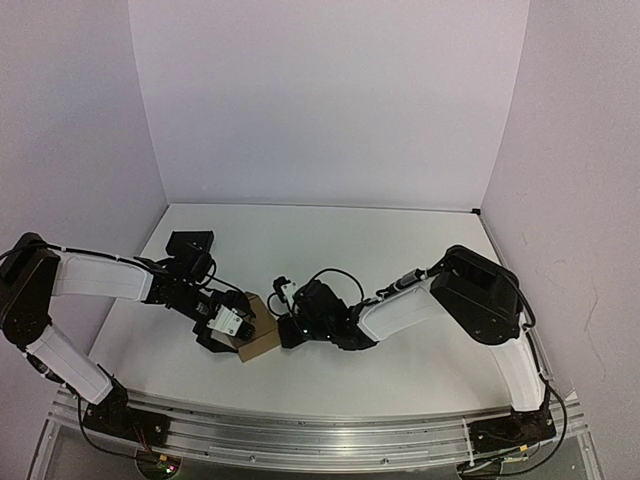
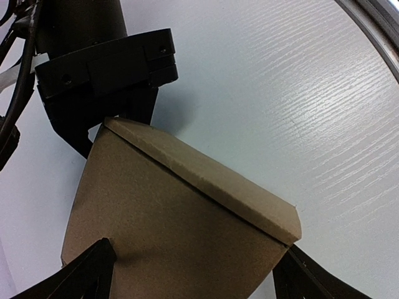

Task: Fold the paper box

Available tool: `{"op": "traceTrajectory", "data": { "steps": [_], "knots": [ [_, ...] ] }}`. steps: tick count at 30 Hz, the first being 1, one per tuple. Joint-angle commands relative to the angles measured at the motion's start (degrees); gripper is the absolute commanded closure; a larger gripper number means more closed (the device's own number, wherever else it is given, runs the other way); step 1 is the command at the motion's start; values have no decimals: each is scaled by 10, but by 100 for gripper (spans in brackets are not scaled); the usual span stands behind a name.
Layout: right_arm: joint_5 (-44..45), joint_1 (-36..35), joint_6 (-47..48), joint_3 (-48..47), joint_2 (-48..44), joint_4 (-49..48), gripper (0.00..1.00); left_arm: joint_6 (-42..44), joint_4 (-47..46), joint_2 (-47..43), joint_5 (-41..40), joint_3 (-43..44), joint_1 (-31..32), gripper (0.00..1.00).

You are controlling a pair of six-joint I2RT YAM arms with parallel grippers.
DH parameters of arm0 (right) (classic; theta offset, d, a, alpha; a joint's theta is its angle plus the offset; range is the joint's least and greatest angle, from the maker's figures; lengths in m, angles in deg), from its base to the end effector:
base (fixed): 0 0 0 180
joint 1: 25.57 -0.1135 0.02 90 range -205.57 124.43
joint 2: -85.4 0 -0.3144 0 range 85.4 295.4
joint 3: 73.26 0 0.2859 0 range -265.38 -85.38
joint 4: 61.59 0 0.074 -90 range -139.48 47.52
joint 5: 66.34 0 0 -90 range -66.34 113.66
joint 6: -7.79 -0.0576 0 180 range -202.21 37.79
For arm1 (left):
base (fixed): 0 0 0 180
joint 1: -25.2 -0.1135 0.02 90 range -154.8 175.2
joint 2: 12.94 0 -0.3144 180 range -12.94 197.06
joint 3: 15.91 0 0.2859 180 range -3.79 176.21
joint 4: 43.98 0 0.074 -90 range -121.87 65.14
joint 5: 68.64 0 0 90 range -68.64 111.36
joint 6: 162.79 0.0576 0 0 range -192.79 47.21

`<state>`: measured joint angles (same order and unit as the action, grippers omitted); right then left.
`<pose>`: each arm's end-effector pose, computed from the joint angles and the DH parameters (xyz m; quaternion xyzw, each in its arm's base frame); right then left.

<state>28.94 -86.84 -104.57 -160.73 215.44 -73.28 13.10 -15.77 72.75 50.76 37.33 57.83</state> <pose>0.2669 0.4758 0.0934 -0.2680 0.8269 0.2987 0.3940 0.2361 -0.1848 0.1654 0.8371 0.4231 -0.1096 0.3290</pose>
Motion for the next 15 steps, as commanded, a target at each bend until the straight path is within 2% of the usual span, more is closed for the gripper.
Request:
{"op": "traceTrajectory", "data": {
  "steps": [1,5,7,10,12,15],
  "knots": [
    [-20,-71,-69,-13,-16,-53,100,-12,-44,18,22,0,0,10],
    [24,-82,-106,-3,-25,-77,100,-5,-40,23,45,7,0,7],
    [75,-83,-133,55,-60,-78,100,-11,-18,23,46,24,-8,5],
    [165,-82,-136,144,-130,-71,100,5,72,13,78,64,-43,4],
    [177,-81,-112,176,-156,-67,100,24,131,0,99,87,-68,3],
    [152,-79,-67,170,-173,-32,100,45,198,-31,105,101,-83,0]
  ]
}}
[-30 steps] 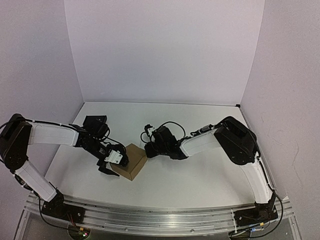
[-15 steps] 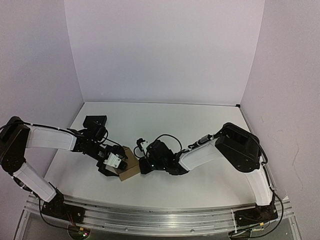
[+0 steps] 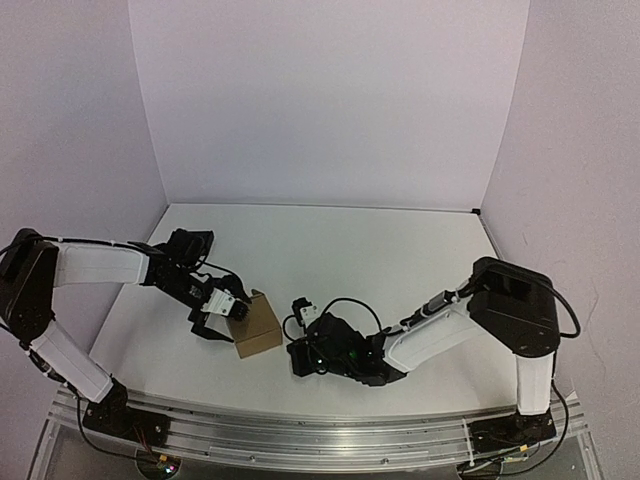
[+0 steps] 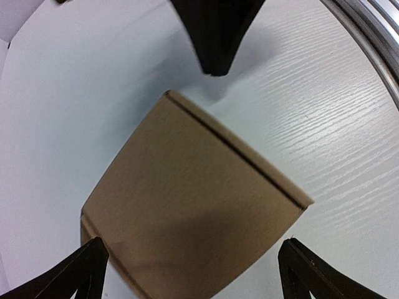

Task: Fold the paper box

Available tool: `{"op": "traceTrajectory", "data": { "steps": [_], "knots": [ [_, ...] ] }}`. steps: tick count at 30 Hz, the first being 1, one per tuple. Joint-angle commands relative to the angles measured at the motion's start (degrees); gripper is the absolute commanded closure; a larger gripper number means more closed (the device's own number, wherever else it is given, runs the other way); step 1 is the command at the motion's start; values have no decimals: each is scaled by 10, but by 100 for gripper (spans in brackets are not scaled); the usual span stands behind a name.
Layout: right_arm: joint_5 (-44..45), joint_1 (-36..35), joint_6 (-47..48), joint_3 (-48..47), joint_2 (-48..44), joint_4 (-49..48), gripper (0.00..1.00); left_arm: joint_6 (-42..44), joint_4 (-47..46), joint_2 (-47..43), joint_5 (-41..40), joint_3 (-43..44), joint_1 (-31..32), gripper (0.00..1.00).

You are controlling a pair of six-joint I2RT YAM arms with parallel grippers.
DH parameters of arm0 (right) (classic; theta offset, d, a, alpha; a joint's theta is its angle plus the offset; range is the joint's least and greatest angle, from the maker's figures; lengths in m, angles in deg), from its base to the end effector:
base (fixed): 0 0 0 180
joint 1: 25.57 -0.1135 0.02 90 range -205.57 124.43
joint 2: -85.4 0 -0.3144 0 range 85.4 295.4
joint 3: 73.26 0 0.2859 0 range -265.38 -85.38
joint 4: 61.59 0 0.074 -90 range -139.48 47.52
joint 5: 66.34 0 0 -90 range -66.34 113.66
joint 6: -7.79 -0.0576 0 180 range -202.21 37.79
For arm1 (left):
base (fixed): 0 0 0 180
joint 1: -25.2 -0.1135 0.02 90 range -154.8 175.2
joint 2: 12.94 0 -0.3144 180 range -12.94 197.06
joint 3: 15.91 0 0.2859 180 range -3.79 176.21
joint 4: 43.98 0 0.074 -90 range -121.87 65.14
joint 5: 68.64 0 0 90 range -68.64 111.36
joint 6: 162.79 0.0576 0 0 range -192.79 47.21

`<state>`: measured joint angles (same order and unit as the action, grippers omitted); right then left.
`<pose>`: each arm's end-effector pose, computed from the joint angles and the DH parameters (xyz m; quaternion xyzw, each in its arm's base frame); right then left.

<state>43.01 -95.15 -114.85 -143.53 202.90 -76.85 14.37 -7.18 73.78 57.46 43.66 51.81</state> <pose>0.1812 0.4321 0.1145 -0.1958 0.8435 0.2799 0.4146 0.2614 -0.1689 0.1886 0.8140 0.4476 -0.1527 0.3373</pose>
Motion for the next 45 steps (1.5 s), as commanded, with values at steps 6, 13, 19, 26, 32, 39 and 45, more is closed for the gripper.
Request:
{"op": "traceTrajectory", "data": {
  "steps": [6,13,19,26,32,39,45],
  "knots": [
    [-68,60,74,-33,-52,60,98,-118,128,-103,-11,52,-24,3],
    [-127,117,157,-129,2,145,99,-233,116,-96,-197,-43,-33,44],
    [-190,144,174,-219,56,150,99,-249,87,-65,-134,-29,-33,43],
    [-217,139,111,-226,89,148,100,-279,5,22,-122,-21,-32,43],
    [-235,94,74,-178,64,92,100,-296,-34,82,-85,47,-23,41],
    [-201,-1,44,-148,47,15,100,-296,-34,144,-56,133,-7,30],
    [-193,-11,54,-110,8,14,96,-267,-22,158,-117,177,-34,16]
  ]
}}
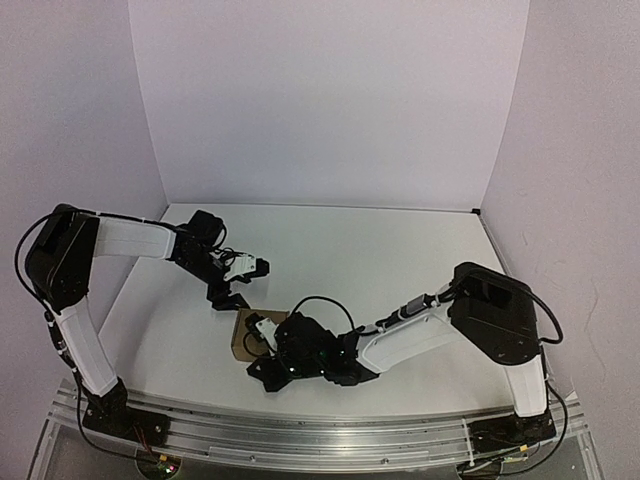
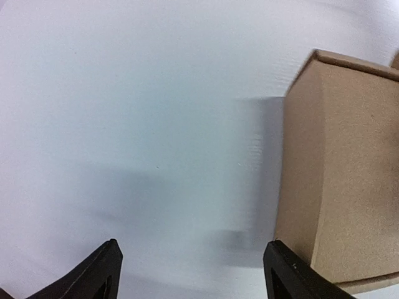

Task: Fold the paper box

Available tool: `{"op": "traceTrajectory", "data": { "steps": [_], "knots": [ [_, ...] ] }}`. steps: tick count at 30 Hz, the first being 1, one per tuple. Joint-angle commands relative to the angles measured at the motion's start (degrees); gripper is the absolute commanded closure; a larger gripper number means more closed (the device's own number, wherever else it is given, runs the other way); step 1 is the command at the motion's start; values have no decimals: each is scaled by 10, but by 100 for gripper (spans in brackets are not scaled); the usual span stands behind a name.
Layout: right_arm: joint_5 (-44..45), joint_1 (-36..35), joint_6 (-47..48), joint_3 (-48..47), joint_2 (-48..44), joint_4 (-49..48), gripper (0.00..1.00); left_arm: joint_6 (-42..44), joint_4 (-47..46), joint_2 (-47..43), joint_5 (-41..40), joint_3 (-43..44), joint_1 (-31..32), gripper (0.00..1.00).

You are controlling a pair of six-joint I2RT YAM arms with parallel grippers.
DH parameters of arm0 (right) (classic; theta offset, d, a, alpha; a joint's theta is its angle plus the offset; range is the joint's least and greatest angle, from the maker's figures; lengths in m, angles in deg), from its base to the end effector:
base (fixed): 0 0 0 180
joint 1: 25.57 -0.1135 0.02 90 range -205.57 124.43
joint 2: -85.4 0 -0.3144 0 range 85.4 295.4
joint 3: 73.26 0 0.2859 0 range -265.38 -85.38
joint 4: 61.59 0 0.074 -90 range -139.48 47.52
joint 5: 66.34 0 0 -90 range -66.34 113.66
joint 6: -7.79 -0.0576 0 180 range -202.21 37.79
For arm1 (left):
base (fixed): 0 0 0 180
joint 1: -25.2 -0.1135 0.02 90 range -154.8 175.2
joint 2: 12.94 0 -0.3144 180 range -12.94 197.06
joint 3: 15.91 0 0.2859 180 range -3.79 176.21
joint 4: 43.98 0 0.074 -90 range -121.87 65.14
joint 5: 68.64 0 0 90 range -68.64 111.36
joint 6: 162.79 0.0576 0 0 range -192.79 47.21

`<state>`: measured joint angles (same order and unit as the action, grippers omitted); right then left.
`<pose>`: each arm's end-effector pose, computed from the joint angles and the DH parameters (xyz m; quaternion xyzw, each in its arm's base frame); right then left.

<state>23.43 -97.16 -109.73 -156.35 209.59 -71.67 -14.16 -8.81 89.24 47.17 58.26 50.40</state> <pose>0.1656 0.4981 0.1178 -0.3275 0.8065 0.3758 0.3180 0.3472 -0.1911 0.1742 0.6719 0.6710 -0.1430 0.2790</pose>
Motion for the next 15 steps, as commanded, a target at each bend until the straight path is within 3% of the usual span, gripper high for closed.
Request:
{"op": "traceTrajectory", "data": {
  "steps": [1,5,8,12,15],
  "knots": [
    [0,10,17,37,-78,-36,93,29,-1,1,-15,37,-34,15],
    [-18,23,72,133,-169,-20,73,77,74,-12,4,79,-64,12],
    [-31,53,105,160,-230,44,47,127,150,-38,50,98,-65,11],
    [-48,88,144,150,-238,85,32,235,235,-101,122,61,-45,5],
    [-89,97,168,132,-202,90,26,290,231,-155,112,1,-7,2]
  ]
}}
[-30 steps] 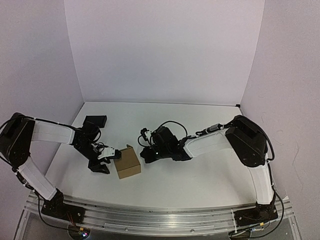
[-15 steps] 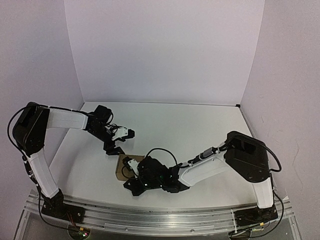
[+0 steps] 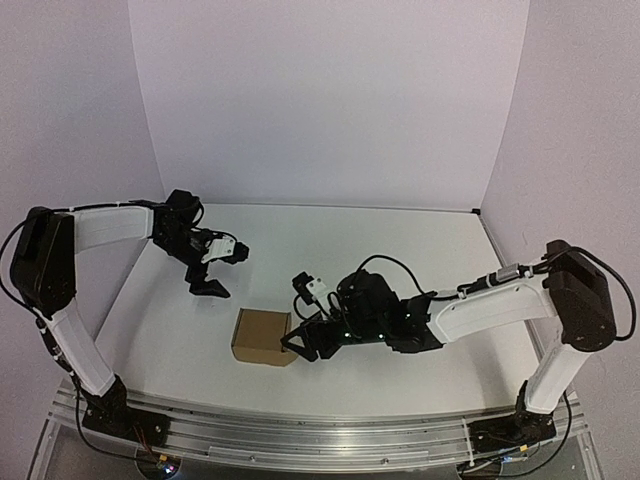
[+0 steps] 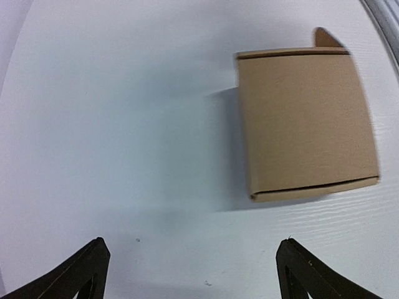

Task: Fold the paper box

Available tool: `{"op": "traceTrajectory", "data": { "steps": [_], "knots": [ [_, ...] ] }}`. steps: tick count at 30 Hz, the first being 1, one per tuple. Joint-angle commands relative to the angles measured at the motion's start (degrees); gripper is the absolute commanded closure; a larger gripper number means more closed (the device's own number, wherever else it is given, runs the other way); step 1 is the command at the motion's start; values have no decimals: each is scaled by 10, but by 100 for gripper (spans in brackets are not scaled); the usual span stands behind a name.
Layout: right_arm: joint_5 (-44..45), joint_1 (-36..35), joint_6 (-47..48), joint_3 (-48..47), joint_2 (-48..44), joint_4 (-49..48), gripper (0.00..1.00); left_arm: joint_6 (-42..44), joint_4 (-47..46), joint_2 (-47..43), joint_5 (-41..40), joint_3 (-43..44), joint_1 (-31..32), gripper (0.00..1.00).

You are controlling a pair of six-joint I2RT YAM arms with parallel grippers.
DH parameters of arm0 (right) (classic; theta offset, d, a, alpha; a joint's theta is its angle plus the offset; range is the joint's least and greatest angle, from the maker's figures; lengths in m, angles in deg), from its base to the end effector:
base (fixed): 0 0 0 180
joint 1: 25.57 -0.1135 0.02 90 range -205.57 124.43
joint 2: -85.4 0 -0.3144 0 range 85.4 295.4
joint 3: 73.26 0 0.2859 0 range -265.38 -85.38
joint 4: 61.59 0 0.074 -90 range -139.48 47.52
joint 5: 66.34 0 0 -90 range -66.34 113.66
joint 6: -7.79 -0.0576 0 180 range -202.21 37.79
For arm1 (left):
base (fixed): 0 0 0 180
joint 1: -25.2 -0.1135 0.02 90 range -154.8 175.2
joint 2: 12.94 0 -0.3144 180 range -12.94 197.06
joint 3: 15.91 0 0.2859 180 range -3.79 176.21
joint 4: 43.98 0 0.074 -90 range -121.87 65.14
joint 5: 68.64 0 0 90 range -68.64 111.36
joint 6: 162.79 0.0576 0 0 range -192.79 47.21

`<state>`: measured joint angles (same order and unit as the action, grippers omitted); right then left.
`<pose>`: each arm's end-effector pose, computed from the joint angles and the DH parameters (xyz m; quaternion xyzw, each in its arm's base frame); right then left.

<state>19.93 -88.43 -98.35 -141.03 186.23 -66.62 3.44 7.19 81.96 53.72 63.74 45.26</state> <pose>0.1950 0.3886 0.2046 -0.3551 0.7800 0.3488 0.3793 0.3386 -0.1565 0.2391 0.7382 0.5849 -0.1483 0.3015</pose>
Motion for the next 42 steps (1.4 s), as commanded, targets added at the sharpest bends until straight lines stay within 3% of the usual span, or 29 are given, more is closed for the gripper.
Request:
{"op": "traceTrajectory", "data": {
  "steps": [1,6,17,24,27,30,33,37,42],
  "knots": [
    [-64,11,63,-25,43,41,26,110,57,-94,38,-72,60,1],
    [-112,15,76,-46,90,41,25,69,38,-109,36,-98,104,0],
    [-147,15,26,-38,120,-20,34,43,12,-70,28,-113,120,0],
    [-96,15,77,-16,105,-39,29,37,28,-74,34,-81,119,1],
    [-120,15,98,-35,116,-39,31,-35,0,-66,65,-56,119,2],
    [-148,15,82,-53,140,-42,35,-157,-23,-24,93,0,119,5],
    [-156,15,56,-50,155,-58,39,-268,-22,25,66,41,119,15],
    [-153,14,-3,-35,171,-132,49,-255,-19,29,34,21,102,12],
    [-129,14,-46,-22,177,-171,66,-228,7,9,99,29,49,9]
  ]
}}
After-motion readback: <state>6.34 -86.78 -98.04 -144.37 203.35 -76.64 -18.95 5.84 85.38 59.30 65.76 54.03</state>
